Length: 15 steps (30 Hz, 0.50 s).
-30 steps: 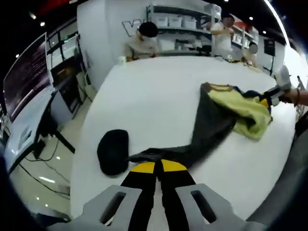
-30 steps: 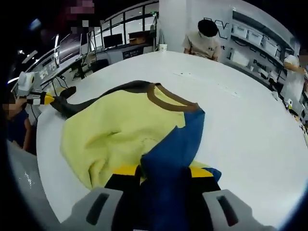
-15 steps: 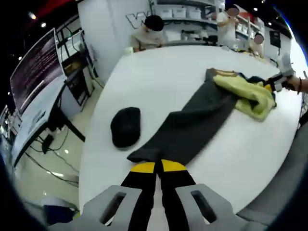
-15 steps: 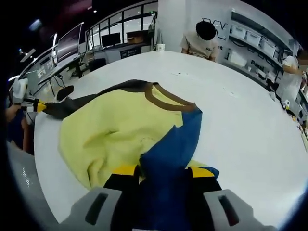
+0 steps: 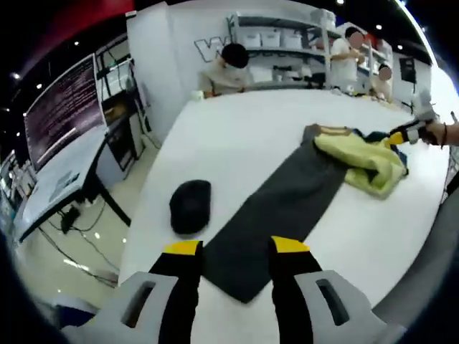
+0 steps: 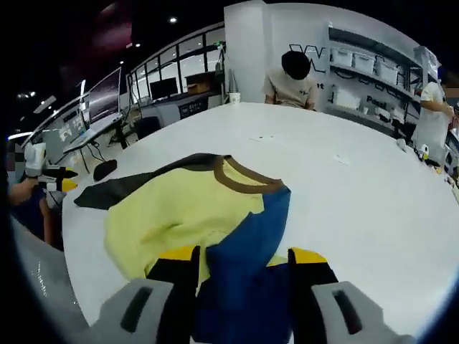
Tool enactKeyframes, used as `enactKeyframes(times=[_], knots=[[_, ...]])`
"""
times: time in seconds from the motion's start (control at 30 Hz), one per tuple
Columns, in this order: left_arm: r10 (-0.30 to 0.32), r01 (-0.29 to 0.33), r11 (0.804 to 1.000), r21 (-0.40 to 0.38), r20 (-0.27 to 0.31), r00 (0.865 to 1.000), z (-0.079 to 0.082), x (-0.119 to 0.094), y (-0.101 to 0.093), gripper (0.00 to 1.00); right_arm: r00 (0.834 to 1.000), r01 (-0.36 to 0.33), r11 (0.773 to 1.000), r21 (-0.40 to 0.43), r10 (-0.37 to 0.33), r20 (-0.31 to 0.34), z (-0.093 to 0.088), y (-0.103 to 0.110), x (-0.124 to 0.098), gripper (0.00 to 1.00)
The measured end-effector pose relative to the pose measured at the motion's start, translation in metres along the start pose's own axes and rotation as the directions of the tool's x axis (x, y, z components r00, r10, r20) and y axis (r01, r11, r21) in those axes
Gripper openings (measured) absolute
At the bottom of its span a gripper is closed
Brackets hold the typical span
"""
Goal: Fold the garment on the visible template until the final outline fits inside the template.
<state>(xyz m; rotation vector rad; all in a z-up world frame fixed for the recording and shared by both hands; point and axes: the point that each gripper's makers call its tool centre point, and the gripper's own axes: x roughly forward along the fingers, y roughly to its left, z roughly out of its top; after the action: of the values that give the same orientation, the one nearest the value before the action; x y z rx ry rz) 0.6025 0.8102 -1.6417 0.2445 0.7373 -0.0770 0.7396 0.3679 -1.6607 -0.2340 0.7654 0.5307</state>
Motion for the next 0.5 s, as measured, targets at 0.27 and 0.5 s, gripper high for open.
enactKeyframes(times=[0.27,0.5], knots=[[-0.029,0.037,0.998,-0.052,0.146,0.989,0.043,-0.010,-0.009,0.53,0.991,-0.024,0.999,0.027,0.020,0.132,0.022,-0.019,-0.031,0.45],[-0.095,0.095,0.995,0.011,0.147,0.985,0.057,0.000,-0.051,0.54,0.997,-0.022,0.993,-0.115,0.030,0.074,-0.007,-0.038,-0.048,0.36]])
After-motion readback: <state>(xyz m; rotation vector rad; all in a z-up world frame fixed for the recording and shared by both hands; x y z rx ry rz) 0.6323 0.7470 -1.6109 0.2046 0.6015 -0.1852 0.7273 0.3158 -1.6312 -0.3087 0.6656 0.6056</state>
